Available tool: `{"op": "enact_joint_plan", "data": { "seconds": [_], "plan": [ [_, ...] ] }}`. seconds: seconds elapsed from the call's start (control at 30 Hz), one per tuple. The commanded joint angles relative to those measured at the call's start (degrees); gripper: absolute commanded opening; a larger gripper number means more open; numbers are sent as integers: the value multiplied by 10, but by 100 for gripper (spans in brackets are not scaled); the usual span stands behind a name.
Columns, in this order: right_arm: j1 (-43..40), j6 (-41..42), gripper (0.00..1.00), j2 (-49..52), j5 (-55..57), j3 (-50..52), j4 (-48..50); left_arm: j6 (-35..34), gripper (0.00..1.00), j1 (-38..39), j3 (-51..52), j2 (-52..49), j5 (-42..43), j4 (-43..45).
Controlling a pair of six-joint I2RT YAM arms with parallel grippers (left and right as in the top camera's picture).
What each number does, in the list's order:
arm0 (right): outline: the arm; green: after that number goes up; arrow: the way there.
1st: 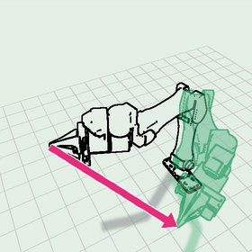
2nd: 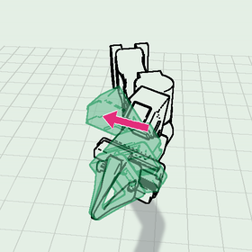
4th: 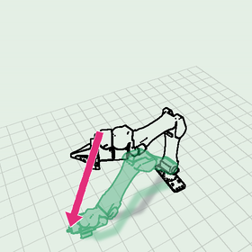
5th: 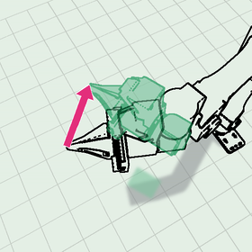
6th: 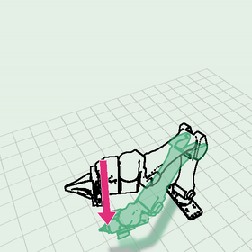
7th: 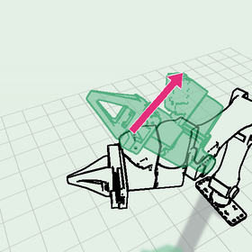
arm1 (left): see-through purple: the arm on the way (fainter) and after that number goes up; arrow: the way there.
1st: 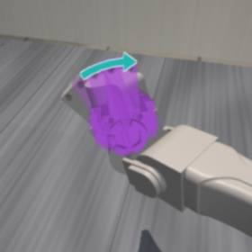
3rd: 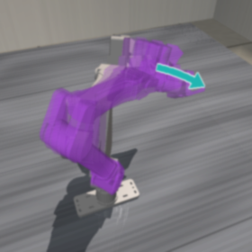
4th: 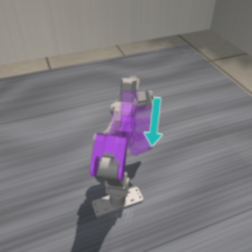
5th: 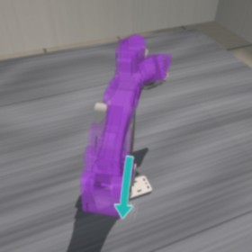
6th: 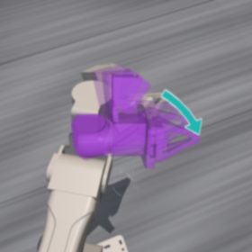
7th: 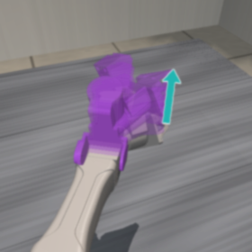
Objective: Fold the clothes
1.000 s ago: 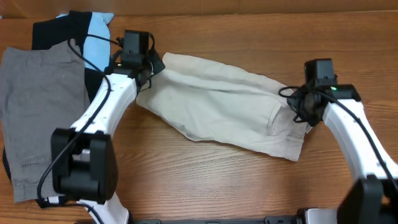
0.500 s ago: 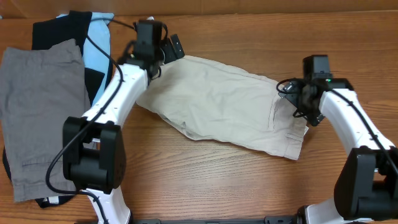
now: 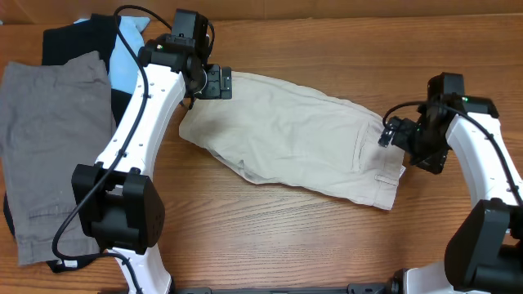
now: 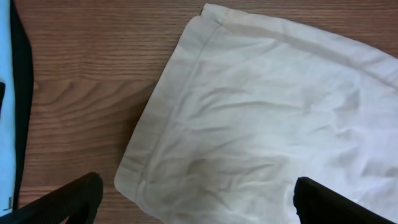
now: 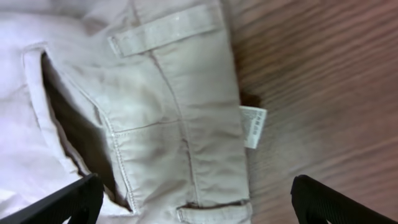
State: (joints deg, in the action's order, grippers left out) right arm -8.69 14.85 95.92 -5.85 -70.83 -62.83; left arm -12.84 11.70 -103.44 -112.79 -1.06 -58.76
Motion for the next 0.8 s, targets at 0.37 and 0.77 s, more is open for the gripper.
{"op": "enact_joint_plan", "data": {
  "seconds": [0.37, 0.77],
  "plan": [
    [-38, -71, 83, -14, -87, 175, 149, 83, 93, -9, -1, -10, 11, 32],
    [-64, -74, 83, -14, -197, 236, 208, 132, 75, -33, -1, -137, 56, 42]
  ]
}}
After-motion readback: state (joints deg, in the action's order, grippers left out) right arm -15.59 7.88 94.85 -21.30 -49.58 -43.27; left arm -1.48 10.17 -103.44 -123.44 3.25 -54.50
